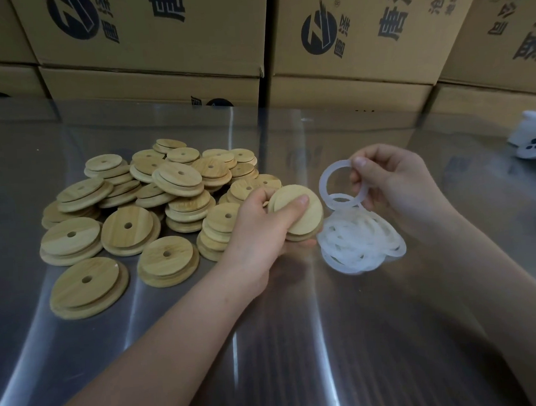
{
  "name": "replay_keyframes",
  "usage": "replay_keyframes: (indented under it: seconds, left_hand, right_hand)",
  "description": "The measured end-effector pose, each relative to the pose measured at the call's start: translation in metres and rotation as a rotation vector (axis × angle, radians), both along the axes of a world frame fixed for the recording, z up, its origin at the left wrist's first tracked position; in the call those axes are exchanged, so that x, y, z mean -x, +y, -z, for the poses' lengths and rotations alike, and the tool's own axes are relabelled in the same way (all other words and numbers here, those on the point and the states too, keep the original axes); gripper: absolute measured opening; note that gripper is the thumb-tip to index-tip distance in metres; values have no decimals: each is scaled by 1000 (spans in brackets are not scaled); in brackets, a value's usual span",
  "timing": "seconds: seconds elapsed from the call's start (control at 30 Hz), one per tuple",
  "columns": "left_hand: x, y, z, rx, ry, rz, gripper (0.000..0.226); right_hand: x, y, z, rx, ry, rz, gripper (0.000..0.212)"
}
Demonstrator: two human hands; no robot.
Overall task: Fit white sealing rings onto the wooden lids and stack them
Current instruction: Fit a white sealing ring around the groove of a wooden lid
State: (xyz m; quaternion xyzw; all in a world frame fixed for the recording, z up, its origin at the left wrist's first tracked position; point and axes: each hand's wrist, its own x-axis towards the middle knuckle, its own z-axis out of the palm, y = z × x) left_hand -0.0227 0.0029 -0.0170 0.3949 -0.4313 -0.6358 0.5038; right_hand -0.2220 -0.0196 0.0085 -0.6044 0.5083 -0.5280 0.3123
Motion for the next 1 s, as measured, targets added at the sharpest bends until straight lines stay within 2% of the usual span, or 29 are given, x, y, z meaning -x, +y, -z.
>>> replay_keyframes:
  seconds: [0.37, 0.5, 0.57, 0.67, 0.83, 1.0]
  left_hand:
    - [-3, -9, 5, -85, 57, 80, 33]
    - [-2, -7, 3, -113, 119, 143, 23]
    - [-2, -7, 2, -154, 154, 178, 27]
    - [-2, -7, 2, -162, 159, 200, 38]
    - [-1, -5, 0, -63, 120, 243, 27]
    - [0, -3, 4, 8, 59, 244, 34]
  right_hand:
    - [-11, 6, -3, -117, -195, -238, 18]
    - [-14, 7, 0, -165, -176, -342, 13]
    - [-16, 7, 1, -169, -160, -368, 11]
    - [-19, 8, 4, -136, -119, -361, 10]
    - [-25, 10, 6, -60, -9, -254, 8]
    - [-31, 13, 6, -7, 36, -177, 4]
